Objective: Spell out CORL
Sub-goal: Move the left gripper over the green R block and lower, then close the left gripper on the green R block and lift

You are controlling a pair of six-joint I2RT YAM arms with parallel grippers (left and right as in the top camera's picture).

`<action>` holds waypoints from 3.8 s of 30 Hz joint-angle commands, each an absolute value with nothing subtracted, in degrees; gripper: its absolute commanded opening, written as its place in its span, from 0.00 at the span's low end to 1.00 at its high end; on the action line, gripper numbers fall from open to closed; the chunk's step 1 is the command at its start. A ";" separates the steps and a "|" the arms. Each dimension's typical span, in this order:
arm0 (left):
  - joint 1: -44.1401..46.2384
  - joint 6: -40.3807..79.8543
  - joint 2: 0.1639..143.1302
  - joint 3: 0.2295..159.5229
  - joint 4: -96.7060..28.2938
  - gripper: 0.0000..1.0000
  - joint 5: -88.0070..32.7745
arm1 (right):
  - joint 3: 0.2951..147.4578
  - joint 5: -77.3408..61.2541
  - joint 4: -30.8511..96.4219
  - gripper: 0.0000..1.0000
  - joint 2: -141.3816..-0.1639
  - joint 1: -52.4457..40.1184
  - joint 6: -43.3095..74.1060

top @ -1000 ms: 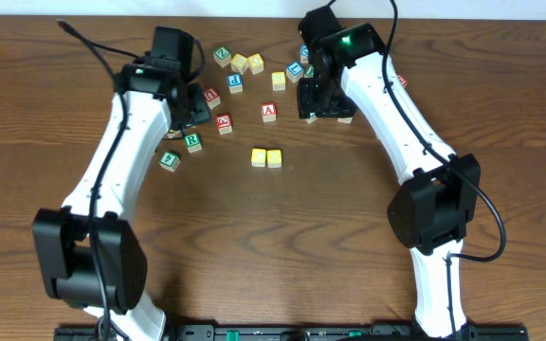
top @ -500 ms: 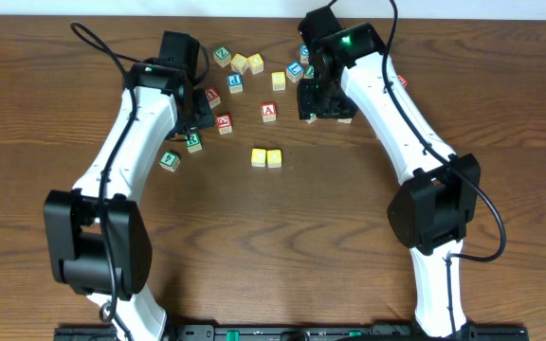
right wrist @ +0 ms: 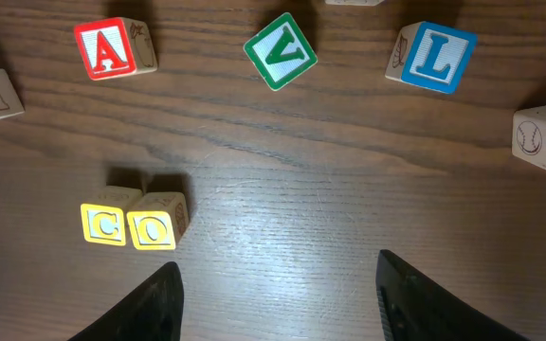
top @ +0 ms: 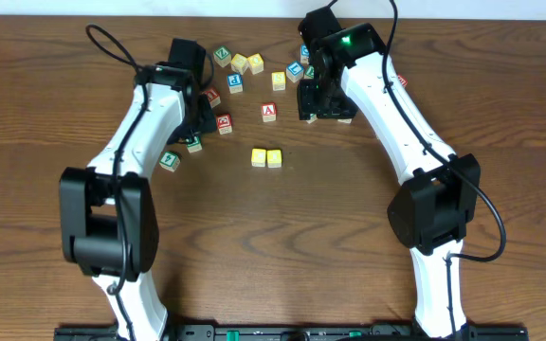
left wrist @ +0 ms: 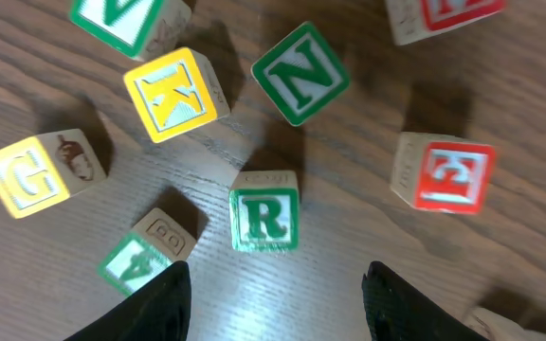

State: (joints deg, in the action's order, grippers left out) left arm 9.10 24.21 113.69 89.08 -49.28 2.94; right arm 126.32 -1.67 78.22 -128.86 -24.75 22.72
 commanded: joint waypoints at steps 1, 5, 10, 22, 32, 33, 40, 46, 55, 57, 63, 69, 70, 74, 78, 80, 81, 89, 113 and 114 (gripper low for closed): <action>8.97 24.23 116.22 89.69 -48.86 0.58 3.86 | 127.50 -1.19 78.24 0.60 -127.07 -24.47 21.98; 8.93 23.38 117.99 89.65 -47.83 0.57 3.88 | 127.50 -1.19 78.37 0.60 -127.07 -24.47 21.98; 8.91 22.52 119.70 89.58 -46.37 0.57 3.92 | 127.50 -1.17 78.41 0.61 -127.07 -24.47 21.87; 8.64 22.63 120.60 89.01 -45.52 0.52 6.70 | 127.50 -1.17 78.41 0.61 -127.07 -24.47 21.54; 8.67 22.61 120.60 86.52 -42.72 0.51 6.42 | 127.50 -1.08 78.43 0.61 -127.07 -24.47 21.54; 8.69 22.61 120.60 86.37 -42.72 0.51 6.26 | 127.50 -0.99 78.43 0.61 -127.07 -24.47 21.56; 8.71 22.63 120.62 85.71 -42.17 0.44 6.26 | 127.50 -0.95 78.43 0.62 -127.07 -24.47 21.54; 8.71 22.85 120.62 85.69 -42.15 0.41 6.26 | 127.50 -0.97 78.46 0.62 -127.07 -24.47 21.54; 8.71 23.24 120.62 85.21 -42.06 0.41 6.26 | 127.50 -0.97 78.52 0.63 -127.07 -24.47 21.54; 8.71 23.24 120.62 85.21 -42.00 0.41 6.26 | 127.50 -0.95 78.52 0.63 -127.07 -24.47 21.52; 8.71 23.24 120.62 85.17 -41.87 0.41 6.26 | 127.50 -0.97 78.52 0.63 -127.07 -24.47 20.88; 8.71 23.33 120.62 84.64 -41.63 0.40 6.26 | 127.50 -0.95 78.48 0.64 -127.07 -24.47 20.88; 8.71 23.57 120.62 84.42 -41.56 0.40 6.26 | 127.50 -0.97 78.48 0.64 -127.07 -24.47 20.88; 8.71 23.97 120.62 83.74 -41.19 0.34 6.26 | 127.50 -0.80 78.50 0.64 -127.07 -24.45 20.49; 8.71 23.94 120.62 83.74 -40.64 0.34 6.26 | 127.50 -0.51 78.48 0.63 -127.07 -24.45 20.49; 8.71 23.90 120.62 83.74 -40.42 0.32 6.28 | 127.50 -0.32 78.50 0.61 -127.07 -24.34 20.47; 8.71 23.88 120.55 83.81 -40.36 0.30 6.28 | 127.50 -0.21 78.50 0.61 -127.07 -24.29 20.47; 8.71 22.92 118.76 84.47 -40.60 0.24 6.26 | 127.50 -0.14 78.56 0.59 -126.87 -21.80 20.03; 23.24 21.34 104.29 84.51 -43.99 0.24 0.45 | 127.50 -0.38 79.11 0.64 -118.87 -6.68 19.62; 24.56 21.69 104.38 84.51 -43.75 0.24 0.45 | 127.50 -0.38 79.11 0.65 -118.87 -6.68 19.62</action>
